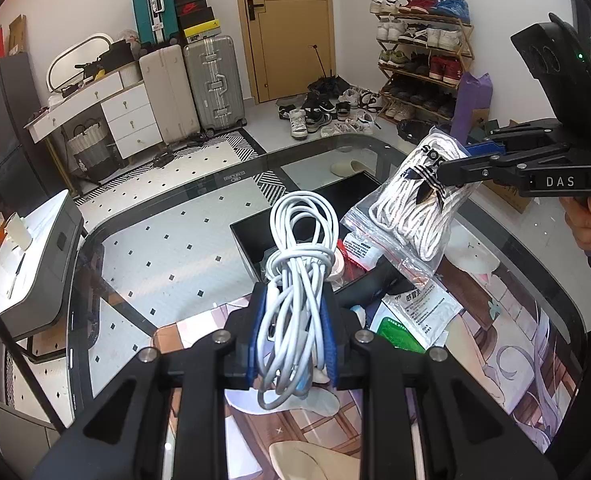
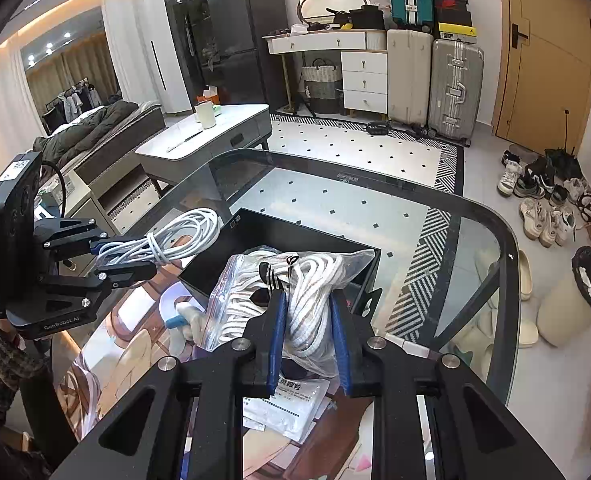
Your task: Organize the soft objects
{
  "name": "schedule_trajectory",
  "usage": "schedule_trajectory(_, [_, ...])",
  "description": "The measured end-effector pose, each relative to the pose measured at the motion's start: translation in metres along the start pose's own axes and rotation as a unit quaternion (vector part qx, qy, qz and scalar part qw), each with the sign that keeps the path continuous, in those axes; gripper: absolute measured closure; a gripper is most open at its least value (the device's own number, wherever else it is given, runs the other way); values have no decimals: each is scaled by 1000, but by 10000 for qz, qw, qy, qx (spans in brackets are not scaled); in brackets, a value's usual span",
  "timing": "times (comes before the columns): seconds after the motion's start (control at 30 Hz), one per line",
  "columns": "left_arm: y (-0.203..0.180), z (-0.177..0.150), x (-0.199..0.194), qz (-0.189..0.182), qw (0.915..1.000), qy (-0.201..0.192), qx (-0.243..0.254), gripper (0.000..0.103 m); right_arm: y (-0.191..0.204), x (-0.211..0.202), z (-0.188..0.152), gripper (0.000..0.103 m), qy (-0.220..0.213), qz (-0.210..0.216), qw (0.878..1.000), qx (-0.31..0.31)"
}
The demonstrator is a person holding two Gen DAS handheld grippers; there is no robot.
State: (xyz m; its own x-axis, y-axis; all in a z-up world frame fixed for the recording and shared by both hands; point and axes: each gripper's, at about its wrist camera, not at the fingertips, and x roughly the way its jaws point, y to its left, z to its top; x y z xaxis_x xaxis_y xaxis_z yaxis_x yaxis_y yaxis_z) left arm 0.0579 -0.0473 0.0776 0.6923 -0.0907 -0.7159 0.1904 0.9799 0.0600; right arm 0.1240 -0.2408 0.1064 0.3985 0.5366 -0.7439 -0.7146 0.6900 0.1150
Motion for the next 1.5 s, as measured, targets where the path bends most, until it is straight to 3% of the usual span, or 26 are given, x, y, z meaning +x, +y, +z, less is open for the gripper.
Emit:
schedule_trajectory(0.9, [12, 31, 39, 44, 9996, 233, -183, 80, 2, 42, 29, 82, 225, -351, 9989, 224])
schedule_trajectory(1.5, [7, 37, 77, -169, 9986, 450, -214, 80, -6, 83, 29, 82, 435, -236, 9981, 371])
